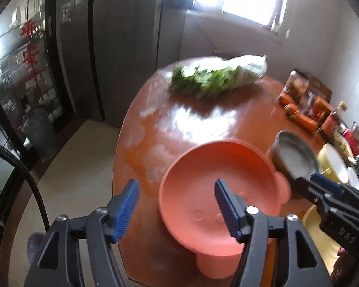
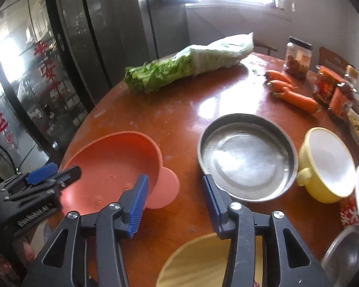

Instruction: Organize plates and bowls

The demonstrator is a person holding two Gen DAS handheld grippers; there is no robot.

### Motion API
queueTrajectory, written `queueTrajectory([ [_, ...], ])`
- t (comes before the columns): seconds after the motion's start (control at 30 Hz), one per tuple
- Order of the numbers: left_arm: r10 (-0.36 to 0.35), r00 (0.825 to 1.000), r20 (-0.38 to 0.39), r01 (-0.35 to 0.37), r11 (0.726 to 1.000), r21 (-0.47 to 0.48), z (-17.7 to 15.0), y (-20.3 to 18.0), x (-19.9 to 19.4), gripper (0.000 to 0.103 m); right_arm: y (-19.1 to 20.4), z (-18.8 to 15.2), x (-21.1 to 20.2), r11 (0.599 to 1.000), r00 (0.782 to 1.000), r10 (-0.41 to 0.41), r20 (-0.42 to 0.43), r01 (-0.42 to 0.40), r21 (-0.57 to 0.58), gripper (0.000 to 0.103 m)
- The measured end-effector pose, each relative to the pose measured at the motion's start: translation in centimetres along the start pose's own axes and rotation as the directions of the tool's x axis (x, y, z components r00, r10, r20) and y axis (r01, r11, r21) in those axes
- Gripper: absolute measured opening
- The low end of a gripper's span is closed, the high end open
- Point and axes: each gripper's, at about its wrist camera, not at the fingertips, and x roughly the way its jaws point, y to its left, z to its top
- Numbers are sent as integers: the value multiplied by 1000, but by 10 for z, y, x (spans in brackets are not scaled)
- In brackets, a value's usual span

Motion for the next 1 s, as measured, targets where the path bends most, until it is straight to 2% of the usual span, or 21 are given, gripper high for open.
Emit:
queueTrajectory([
  [0.2, -84, 995, 59, 79, 993, 83, 2, -38, -27, 73, -21, -10, -51, 998, 998, -25, 64, 21, 60, 58],
  [0.47, -154, 987, 48, 144, 975, 170, -15, -89, -43, 74, -53, -31, -113, 990, 986, -74, 152, 54, 128, 65],
  [0.7, -179, 983, 47, 164, 962, 220, -34, -115, -55, 77, -74, -47, -148, 985, 975, -97, 198, 65, 162, 67],
  [1.0, -199, 979, 44, 181, 946, 268, -53, -138, -67, 78, -90, -77, -173, 980, 976, -90, 200, 50, 193, 70],
])
